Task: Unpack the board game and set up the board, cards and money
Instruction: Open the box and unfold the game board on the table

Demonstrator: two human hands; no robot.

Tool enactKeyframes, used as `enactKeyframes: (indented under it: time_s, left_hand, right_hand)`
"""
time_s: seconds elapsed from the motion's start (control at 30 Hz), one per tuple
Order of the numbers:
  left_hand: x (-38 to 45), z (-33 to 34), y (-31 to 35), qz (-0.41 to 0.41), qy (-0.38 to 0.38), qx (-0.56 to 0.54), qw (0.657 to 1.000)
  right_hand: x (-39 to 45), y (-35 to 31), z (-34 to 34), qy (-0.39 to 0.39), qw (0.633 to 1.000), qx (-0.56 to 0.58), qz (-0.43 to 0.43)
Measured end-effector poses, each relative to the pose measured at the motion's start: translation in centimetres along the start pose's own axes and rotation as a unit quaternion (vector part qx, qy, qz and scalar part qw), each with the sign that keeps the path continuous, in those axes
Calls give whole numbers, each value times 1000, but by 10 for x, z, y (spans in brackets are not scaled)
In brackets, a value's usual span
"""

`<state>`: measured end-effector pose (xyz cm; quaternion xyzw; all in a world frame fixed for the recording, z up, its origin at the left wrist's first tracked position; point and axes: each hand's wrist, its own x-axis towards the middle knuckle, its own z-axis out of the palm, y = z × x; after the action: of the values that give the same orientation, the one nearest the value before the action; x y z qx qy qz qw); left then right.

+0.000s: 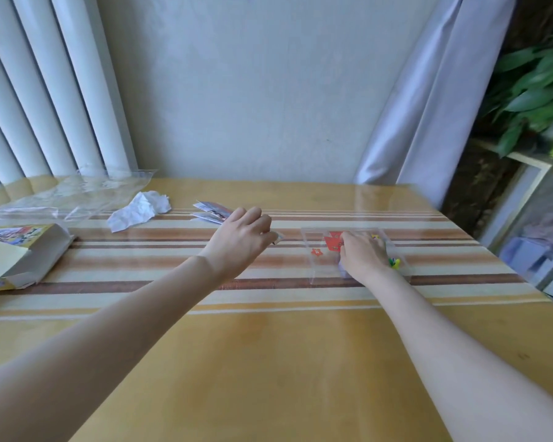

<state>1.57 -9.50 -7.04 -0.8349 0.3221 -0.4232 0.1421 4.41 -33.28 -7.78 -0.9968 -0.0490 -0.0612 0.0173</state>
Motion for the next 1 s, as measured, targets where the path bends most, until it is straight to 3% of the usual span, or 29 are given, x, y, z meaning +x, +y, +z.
enactKeyframes:
  time_s: [0.3,0.6,0.7,0.8,0.9,1.0]
  left_hand:
    - [-11,0,-2,-16,-19,-17,1000]
    - [-10,-7,-2,1,45,-59,997]
    - [-20,-9,-8,-2,64,-75,995]
    - [-26,-15,-15,-37,83,-105,990]
    - [-28,-34,-21,-74,92,-164,979]
    - [-37,-51,-30,-153,76,-196,966]
  right_hand:
    - [16,-8,1,11,998,-17,61]
    - [22,-16,-6,57,993,-15,103]
    - [25,-37,-18,129,981,137,38]
    - [26,-77,-36,19,919,393,-29]
    - [30,-111,-39,-120,834,539,-8]
    - [33,-131,-28,-158,738,655,19]
